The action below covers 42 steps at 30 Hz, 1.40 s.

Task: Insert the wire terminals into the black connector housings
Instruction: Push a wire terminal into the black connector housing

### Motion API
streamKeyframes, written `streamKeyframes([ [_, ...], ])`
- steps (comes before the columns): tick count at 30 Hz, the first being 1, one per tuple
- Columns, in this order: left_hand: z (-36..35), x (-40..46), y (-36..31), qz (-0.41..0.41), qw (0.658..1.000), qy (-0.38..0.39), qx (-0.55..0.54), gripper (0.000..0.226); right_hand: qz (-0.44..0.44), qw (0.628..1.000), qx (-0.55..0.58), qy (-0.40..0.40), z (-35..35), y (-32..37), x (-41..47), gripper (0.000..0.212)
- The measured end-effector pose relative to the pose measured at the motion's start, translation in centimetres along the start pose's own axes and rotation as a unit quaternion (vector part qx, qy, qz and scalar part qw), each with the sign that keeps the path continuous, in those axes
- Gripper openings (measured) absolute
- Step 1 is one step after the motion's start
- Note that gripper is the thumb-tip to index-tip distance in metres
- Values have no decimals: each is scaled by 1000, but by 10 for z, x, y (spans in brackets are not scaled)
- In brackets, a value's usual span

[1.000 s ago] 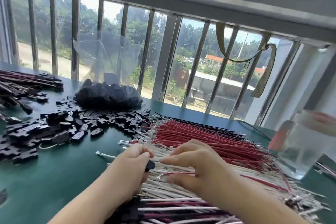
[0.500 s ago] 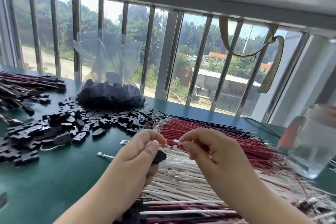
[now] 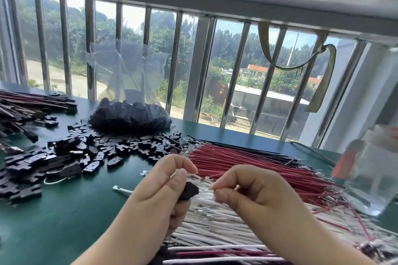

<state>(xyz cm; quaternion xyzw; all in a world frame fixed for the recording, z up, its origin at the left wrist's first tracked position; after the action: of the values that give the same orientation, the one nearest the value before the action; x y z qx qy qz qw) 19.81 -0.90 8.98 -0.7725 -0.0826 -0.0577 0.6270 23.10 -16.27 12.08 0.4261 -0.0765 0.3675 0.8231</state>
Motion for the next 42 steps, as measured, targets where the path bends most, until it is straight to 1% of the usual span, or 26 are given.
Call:
streamKeyframes([
  [4, -2, -4, -5, -19, 1000, 5, 0, 16, 5, 1000, 4, -26, -1, 2, -1, 15],
  [8, -3, -4, -6, -22, 1000, 7, -5, 16, 25, 998, -14, -49, -1, 5, -2, 22],
  [10, -3, -3, -4, -25, 1000, 3, -1, 21, 36, 998, -5, -46, -1, 6, -4, 23],
  [12, -2, -3, -3, -27, 1000, 0, 7, 24, 52, 998, -4, -47, -1, 7, -6, 21],
  [14, -3, -2, -3, -25, 1000, 2, 11, 25, 69, 996, -20, -61, -1, 5, -7, 14],
  [16, -3, -1, -3, -23, 1000, 5, 15, 25, 99, 987, -92, -92, -1, 3, -7, 9],
  [18, -2, -1, -3, -18, 1000, 6, 9, 25, 146, 968, -169, -117, 1, 2, -7, 8],
  [22, -3, 0, -2, -12, 1000, 4, 3, 28, 226, 947, -177, -145, 6, 1, -11, 9],
  [25, -4, 0, -2, -14, 1000, 2, 1, 30, 264, 930, -197, -162, 9, 5, -12, 10],
  [27, -4, -1, -3, -17, 1000, 2, -1, 29, 278, 926, -196, -163, 9, 8, -14, 10],
  [29, -4, -1, -3, -22, 1000, 5, -4, 28, 285, 921, -203, -169, 9, 9, -15, 12],
  [33, -3, -2, -3, -37, 999, 4, 0, 26, 289, 910, -237, -178, 7, 9, -14, 23],
  [35, -4, -3, -4, -48, 999, 1, 6, 23, 284, 915, -228, -172, 5, 8, -13, 26],
  [37, -4, -4, -5, -57, 998, 0, 9, 14, 274, 925, -202, -169, 4, 6, -13, 24],
  [42, -4, -6, -6, -74, 997, 10, 10, 18, 245, 947, -132, -157, 6, 6, -10, 15],
])
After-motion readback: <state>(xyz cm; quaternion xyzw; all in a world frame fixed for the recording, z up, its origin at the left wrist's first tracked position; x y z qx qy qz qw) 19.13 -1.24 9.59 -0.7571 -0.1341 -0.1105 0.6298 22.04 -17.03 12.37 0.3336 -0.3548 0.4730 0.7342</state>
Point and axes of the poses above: each hand's wrist, its own x-axis towards the middle knuckle, its own z-axis out of the back of the hand, y = z × x, the point moved 4 cm from there along x, towards the middle knuckle, and after that the axes turned 3 degrees about z, right-handed, at the moved point
